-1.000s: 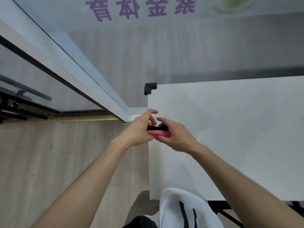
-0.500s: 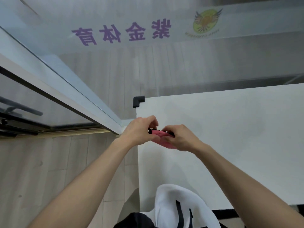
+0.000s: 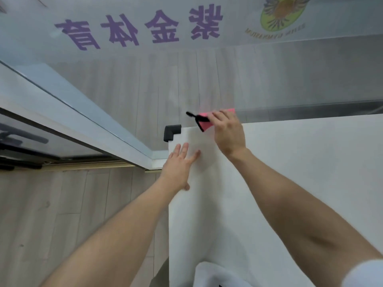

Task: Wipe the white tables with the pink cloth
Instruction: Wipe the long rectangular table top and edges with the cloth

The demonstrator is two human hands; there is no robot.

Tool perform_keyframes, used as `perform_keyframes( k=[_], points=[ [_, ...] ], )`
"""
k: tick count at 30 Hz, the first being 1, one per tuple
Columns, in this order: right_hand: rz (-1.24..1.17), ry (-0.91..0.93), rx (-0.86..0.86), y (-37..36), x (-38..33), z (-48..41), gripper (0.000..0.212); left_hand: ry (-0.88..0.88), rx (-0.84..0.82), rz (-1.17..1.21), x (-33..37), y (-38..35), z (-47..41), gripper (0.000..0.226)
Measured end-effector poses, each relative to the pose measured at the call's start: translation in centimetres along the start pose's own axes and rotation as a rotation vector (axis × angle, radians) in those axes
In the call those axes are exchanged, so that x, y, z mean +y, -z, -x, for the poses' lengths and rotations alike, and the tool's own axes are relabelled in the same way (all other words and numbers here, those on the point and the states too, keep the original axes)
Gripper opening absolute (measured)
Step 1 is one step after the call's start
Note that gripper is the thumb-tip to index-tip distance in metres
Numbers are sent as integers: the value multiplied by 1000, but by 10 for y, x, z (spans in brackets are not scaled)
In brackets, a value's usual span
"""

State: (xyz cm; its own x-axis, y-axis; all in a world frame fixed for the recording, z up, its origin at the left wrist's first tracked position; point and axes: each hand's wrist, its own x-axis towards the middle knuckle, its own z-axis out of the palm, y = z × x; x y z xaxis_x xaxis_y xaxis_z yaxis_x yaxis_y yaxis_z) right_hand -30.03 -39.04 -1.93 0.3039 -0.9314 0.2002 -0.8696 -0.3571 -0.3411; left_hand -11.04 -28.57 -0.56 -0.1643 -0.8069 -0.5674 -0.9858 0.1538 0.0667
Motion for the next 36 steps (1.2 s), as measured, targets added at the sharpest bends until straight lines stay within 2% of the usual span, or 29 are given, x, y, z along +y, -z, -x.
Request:
perform_keyframes(
  k=[3, 6, 10, 13, 15, 17, 19, 22, 24, 27, 31, 33, 36],
  points=[
    [30, -40, -138, -30, 7, 17, 57, -13, 14, -1, -3, -4, -1, 146],
    [43, -107, -156, -50, -1, 7, 53, -1, 31, 23, -2, -6, -1, 146],
    [-33, 0, -239, -69, -45, -20, 63, -7, 4, 7, -1, 0, 0, 138],
    [-58, 75, -265, -62, -30, -16, 67, 1, 1, 23, 1, 2, 2, 139],
    [32, 38, -216, -50, 11, -5, 58, 10, -6, 59, 1, 0, 4, 141],
    [128, -117, -109, -37, 42, 5, 37, 15, 3, 52, 2, -1, 5, 143],
    [141, -255, -53, -44, 27, 2, 23, 11, 23, 14, 5, -2, 4, 142],
    [-11, -194, -114, -72, -53, -18, 21, 10, 49, -8, 9, 0, 1, 136],
    [-91, -114, -155, -76, -72, -25, 23, 14, 53, -25, 9, 5, 1, 137],
    [-9, -67, -181, -52, -20, -12, 33, -5, 16, 11, 6, 10, 3, 137],
    [119, -319, -58, -20, 54, 4, 22, -18, 20, -2, 6, 13, 6, 139],
    [132, -350, -12, -35, 32, -3, 17, -24, 16, -16, 5, 16, 6, 139],
    [6, -172, -82, -66, -47, -20, 8, -26, 59, -23, 5, 20, 8, 133]
  ],
)
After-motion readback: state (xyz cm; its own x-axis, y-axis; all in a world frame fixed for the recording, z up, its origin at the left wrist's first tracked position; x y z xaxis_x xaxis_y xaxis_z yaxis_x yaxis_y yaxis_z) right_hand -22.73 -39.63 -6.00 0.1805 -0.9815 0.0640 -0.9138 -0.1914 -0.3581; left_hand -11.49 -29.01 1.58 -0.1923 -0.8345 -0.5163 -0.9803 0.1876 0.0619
